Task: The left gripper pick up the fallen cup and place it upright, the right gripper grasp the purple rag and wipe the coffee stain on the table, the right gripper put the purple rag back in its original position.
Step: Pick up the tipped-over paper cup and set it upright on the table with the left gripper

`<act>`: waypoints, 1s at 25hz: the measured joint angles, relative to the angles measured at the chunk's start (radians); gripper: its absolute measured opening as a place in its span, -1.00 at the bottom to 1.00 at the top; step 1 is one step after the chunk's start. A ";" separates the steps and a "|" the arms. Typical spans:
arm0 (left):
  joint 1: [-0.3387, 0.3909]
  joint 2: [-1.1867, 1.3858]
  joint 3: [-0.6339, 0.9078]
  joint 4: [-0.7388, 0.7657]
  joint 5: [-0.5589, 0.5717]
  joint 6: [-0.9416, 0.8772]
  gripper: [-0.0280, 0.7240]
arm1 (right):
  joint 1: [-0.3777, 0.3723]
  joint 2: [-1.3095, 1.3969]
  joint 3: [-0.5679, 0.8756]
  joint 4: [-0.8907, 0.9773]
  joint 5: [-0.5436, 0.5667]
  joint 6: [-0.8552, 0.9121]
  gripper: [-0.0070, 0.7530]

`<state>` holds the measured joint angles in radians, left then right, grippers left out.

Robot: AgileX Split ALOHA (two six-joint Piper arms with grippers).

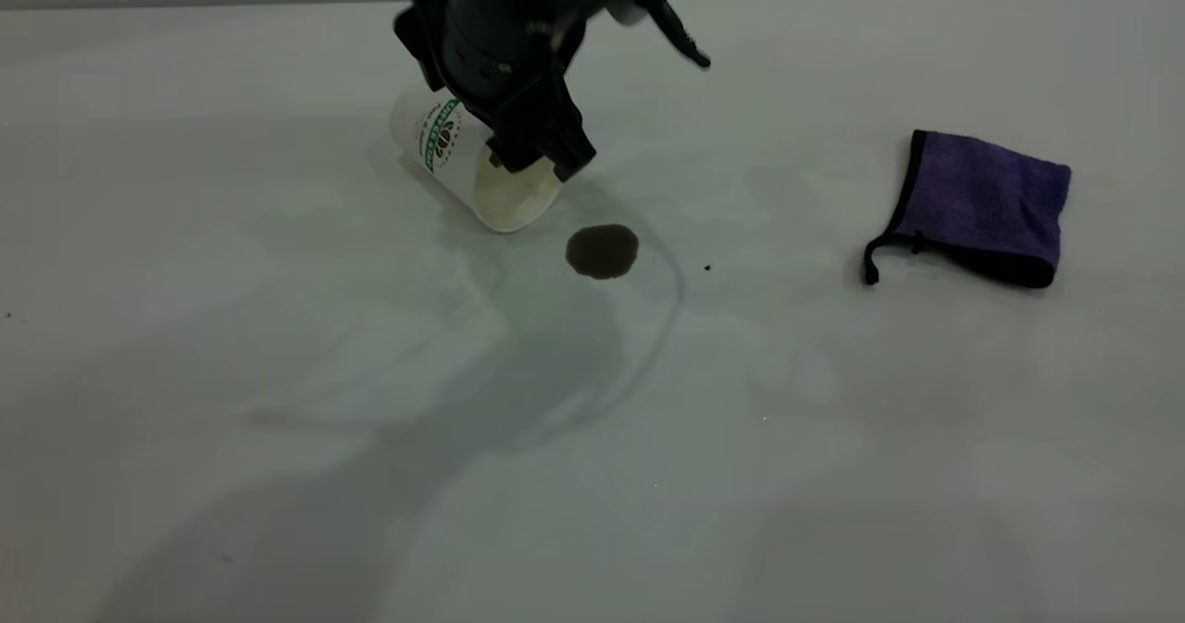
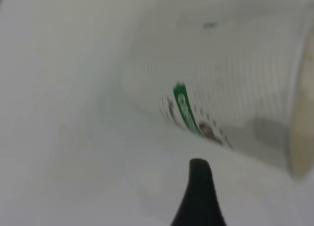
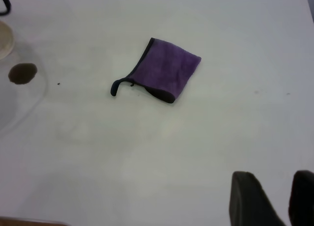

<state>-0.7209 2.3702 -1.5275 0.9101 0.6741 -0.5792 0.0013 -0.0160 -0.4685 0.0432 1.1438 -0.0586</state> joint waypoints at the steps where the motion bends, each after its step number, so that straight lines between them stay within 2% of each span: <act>1: 0.000 0.022 -0.012 0.030 -0.002 -0.018 0.84 | 0.000 0.000 0.000 0.000 0.000 0.000 -0.36; 7: 0.000 0.130 -0.059 0.247 -0.006 -0.132 0.73 | 0.000 0.000 0.000 0.000 0.000 0.000 -0.36; 10: 0.000 0.170 -0.071 0.351 0.016 -0.167 0.53 | 0.000 0.000 0.000 0.000 0.000 0.000 -0.36; 12: 0.000 0.183 -0.073 0.410 0.038 -0.189 0.28 | 0.000 0.000 0.000 0.000 0.000 0.000 -0.36; 16: 0.000 0.182 -0.089 0.479 0.106 -0.195 -0.56 | 0.000 0.000 0.000 0.000 0.000 0.000 -0.36; 17: 0.000 0.178 -0.100 0.472 0.133 -0.177 -0.74 | 0.000 0.000 0.000 0.000 0.000 0.000 -0.36; 19: 0.000 0.152 -0.134 0.408 0.176 -0.087 -0.87 | 0.000 0.000 0.000 0.000 0.000 0.000 -0.36; 22: 0.016 0.075 -0.220 0.183 0.200 0.107 -0.89 | 0.000 0.000 0.000 0.000 0.000 0.000 -0.36; 25: 0.070 -0.006 -0.334 -0.108 0.231 0.326 -0.89 | 0.000 0.000 0.000 0.000 0.000 0.000 -0.36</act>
<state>-0.6506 2.3643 -1.8613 0.8017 0.9053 -0.2534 0.0013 -0.0160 -0.4685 0.0432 1.1438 -0.0586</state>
